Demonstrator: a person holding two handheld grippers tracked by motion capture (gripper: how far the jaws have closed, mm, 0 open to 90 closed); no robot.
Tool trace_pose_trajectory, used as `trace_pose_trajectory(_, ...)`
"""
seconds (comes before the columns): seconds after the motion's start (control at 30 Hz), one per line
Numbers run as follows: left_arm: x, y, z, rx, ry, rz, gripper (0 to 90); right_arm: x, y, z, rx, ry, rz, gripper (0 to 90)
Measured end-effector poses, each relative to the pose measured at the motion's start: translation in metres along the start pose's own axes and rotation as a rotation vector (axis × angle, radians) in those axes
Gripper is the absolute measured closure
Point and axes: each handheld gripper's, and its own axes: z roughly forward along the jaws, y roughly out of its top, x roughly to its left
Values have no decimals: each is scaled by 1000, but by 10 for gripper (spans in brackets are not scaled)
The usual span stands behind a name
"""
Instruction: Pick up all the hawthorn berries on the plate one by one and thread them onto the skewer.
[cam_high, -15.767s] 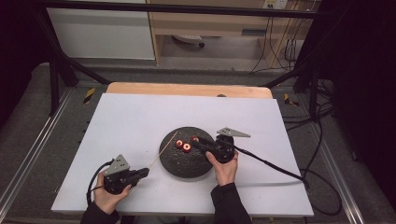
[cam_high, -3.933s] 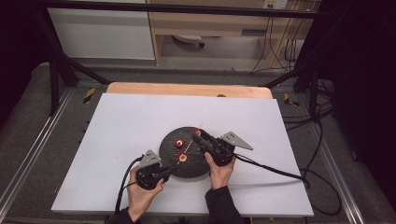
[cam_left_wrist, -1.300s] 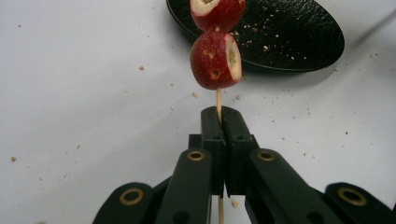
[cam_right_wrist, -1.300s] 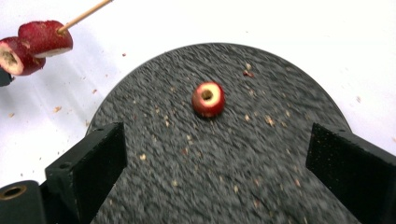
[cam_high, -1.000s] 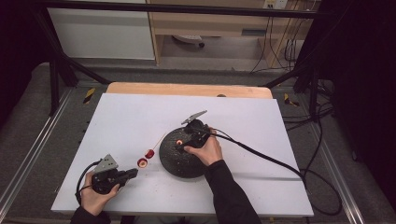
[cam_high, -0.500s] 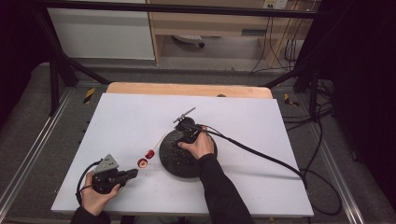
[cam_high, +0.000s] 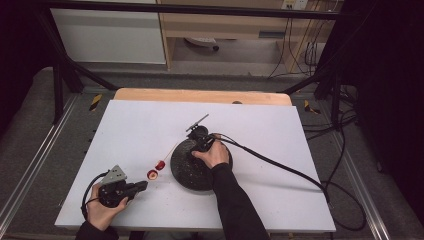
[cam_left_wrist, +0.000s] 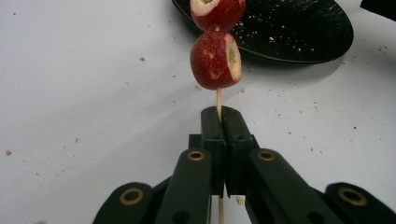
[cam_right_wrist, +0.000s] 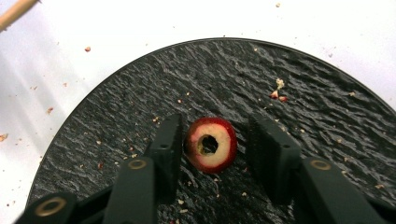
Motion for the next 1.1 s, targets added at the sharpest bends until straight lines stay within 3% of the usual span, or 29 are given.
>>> trace_pose_trajectory(0.33,0,0,0,-2,1,-1,884,-1,1,-2,18,22,31,625)
trace_pose_trajectory(0.83,-4,0,1,-3,2,8,884,11,-5,-40,-82,25,25,629)
trace_pose_trajectory(1.1,-7,1,1,-5,-1,14,884,8,-20,-55,-163,56,70,630)
